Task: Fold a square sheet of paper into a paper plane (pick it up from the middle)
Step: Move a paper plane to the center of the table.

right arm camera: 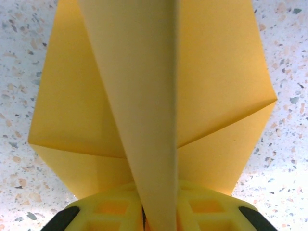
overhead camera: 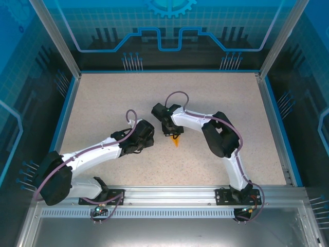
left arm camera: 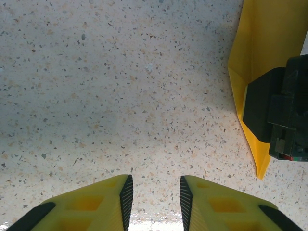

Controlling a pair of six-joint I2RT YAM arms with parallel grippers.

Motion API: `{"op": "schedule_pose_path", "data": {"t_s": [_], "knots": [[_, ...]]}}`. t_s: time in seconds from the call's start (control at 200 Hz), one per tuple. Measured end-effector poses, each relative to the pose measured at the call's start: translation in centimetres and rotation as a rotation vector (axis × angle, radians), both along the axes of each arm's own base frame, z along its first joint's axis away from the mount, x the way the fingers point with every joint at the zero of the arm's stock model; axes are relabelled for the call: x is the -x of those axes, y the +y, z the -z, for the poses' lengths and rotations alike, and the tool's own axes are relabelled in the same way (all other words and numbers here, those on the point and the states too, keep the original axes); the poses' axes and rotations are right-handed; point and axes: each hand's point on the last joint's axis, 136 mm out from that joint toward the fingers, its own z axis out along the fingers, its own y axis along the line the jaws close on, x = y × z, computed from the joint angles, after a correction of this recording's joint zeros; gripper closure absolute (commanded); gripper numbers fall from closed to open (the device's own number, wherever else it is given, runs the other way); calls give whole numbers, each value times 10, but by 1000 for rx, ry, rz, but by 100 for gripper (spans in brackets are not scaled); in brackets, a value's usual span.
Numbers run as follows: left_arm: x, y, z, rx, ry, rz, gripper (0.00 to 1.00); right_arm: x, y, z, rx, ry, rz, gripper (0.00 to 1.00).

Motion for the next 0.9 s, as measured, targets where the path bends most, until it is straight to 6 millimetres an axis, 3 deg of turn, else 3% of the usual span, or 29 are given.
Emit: {"op": "schedule_pose_path", "data": {"t_s": [0.18,0.275,0.375,0.515,0.56,0.715,0.805,0.9], "knots": [[0,5,0,-21,-3,-11,65,0,0,-5,-6,-9,-12,70],[0,9,-3,-33,-14,-19,65,3,1,-19,-36,-25,-32,64],[-1,14,-9,-38,-33,-32,65,6,4,-53,-98,-84,-52,60],[-2,23,-17,-52,-57,-52,64,10,1,-118,-196,-217,-77,57],[-2,26,-18,-60,-64,-57,64,13,-4,-138,-217,-267,-82,52],[-7,42,-25,-93,-92,-92,58,28,-47,-193,-207,-469,-72,25],[-12,56,-28,-127,-108,-119,42,36,-82,-214,-165,-575,-35,13],[-18,72,-33,-165,-129,-154,22,39,-124,-225,-93,-657,27,6]]}}
